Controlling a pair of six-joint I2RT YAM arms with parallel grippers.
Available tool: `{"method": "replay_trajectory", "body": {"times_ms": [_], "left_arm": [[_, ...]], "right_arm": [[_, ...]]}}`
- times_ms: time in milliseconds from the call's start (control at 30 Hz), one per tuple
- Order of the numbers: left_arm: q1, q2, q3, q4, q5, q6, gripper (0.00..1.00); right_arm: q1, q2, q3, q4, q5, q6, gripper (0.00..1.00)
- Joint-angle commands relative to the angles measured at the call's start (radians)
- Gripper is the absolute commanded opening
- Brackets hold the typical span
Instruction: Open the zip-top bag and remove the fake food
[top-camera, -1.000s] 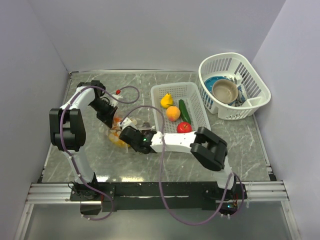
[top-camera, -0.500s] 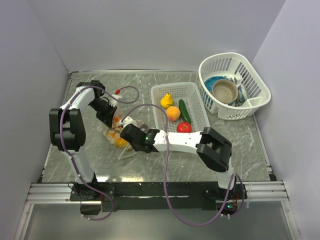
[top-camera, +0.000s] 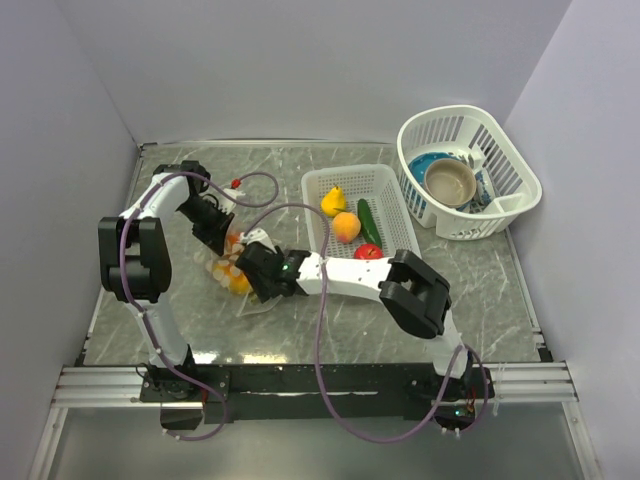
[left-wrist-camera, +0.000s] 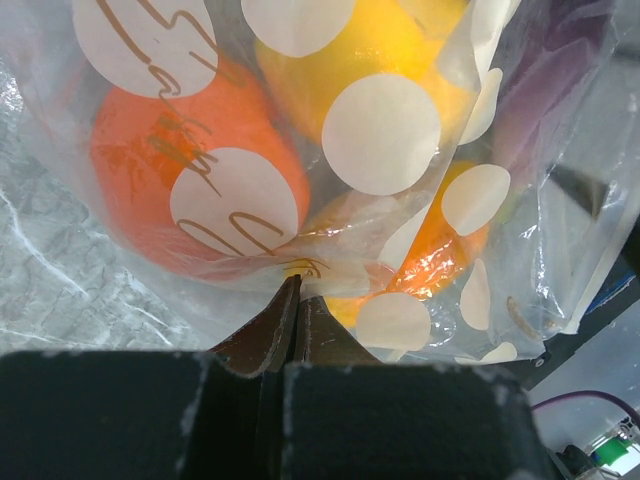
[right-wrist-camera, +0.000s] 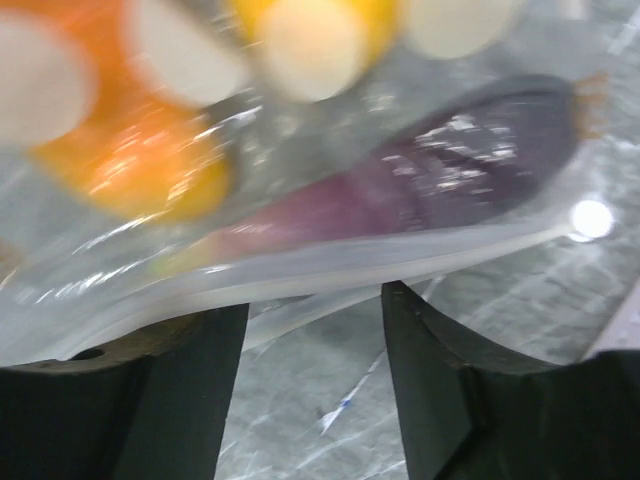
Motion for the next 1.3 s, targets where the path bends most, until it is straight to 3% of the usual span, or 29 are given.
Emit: {"method": "replay_trajectory", "body": {"times_ms": [0, 533, 733, 933, 1000, 1100, 1133, 1167, 1267], "left_arm": [[0.001, -0.038, -0.001, -0.001, 0.021, 0.024, 0.01], [0.001, -0.053, -0.032, 0.002, 0.019, 0.03, 0.01], [0.001, -0.061, -0.02, -0.009, 0.019, 0.034, 0.01], [0.003, -0.06, -0.021, -0.01, 0.019, 0.035, 0.01], [0.001, -0.053, -0.018, -0.01, 0.021, 0.034, 0.01], [0.003, -0.052, -0.021, -0.007, 0.016, 0.031, 0.01], [0.001, -0.053, -0.021, -0.007, 0.016, 0.033, 0.01], [0.001, -0.055, -0.02, -0.009, 0.016, 0.031, 0.01], [0.004, -0.053, -0.017, -0.001, 0.015, 0.027, 0.01]], "right_arm": [[-0.047, 0.039, 0.094, -0.071, 0.032, 0.097, 0.65], [-0.086, 0.154, 0.319, -0.181, 0.039, 0.181, 0.68], [-0.09, 0.294, 0.428, -0.306, 0.082, 0.198, 0.68], [-0.098, 0.267, 0.295, -0.258, 0.099, 0.195, 0.65], [-0.101, 0.237, 0.261, -0.223, 0.096, 0.192, 0.6], [-0.101, 0.193, 0.209, -0.182, 0.092, 0.166, 0.29], [-0.101, 0.178, 0.172, -0.165, 0.084, 0.147, 0.09], [-0.101, 0.143, 0.149, -0.148, 0.075, 0.138, 0.0], [-0.098, 0.063, 0.065, -0.089, 0.05, 0.098, 0.0]]}}
